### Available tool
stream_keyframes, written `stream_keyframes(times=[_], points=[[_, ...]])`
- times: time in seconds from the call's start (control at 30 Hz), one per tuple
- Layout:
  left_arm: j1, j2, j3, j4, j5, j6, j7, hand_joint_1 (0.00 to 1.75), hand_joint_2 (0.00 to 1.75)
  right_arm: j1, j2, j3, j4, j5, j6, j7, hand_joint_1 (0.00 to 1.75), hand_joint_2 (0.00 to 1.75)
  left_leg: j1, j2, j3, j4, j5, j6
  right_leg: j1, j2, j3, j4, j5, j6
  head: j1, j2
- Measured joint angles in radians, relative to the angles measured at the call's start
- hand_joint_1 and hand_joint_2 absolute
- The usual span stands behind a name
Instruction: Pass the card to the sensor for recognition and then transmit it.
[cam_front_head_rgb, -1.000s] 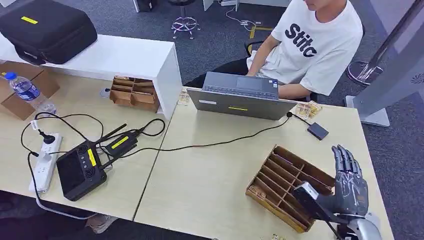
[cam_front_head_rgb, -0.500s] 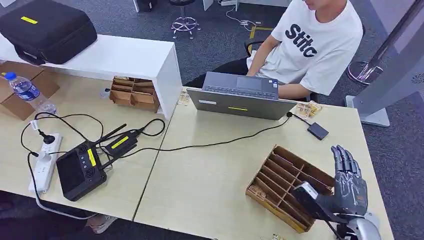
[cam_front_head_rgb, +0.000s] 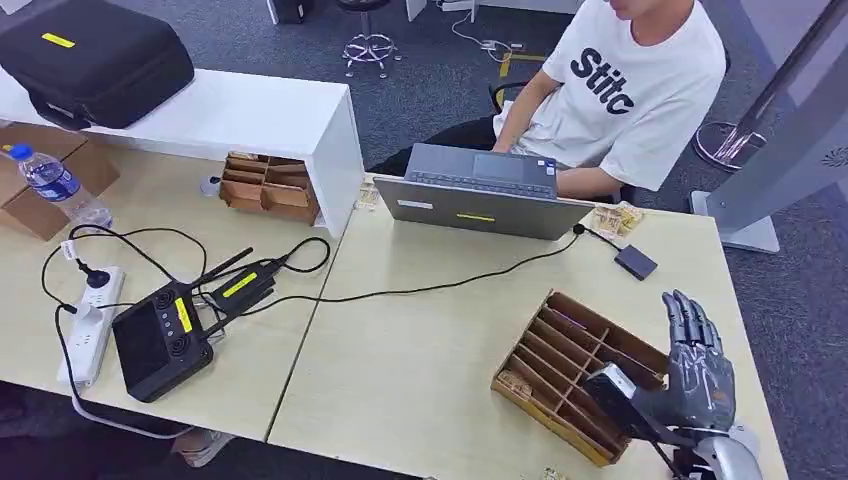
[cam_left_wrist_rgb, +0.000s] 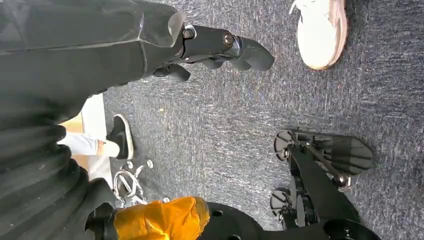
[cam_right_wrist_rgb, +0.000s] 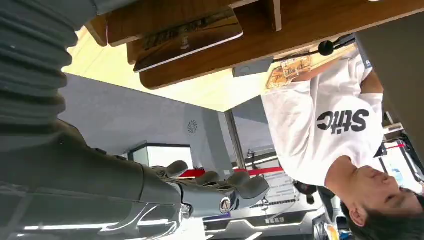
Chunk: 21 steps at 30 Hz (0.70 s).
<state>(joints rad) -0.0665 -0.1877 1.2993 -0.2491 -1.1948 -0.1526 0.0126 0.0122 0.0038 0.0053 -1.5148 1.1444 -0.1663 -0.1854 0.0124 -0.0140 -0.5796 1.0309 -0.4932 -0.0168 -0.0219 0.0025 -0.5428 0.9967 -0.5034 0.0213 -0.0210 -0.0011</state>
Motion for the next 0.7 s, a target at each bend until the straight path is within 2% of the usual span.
stream_keyframes(times=[0.7], points=[[0.000, 0.000, 0.000, 0.000, 0.000, 0.000, 0.000, 0.00, 1.75, 0.000, 0.000, 0.000, 0.000, 0.000, 0.000, 0.000, 0.00, 1.75, 0.000, 0.000, 0.000, 0.000, 0.000, 0.000, 0.000, 0.000, 0.000, 0.000, 0.000, 0.000, 0.000, 0.000]])
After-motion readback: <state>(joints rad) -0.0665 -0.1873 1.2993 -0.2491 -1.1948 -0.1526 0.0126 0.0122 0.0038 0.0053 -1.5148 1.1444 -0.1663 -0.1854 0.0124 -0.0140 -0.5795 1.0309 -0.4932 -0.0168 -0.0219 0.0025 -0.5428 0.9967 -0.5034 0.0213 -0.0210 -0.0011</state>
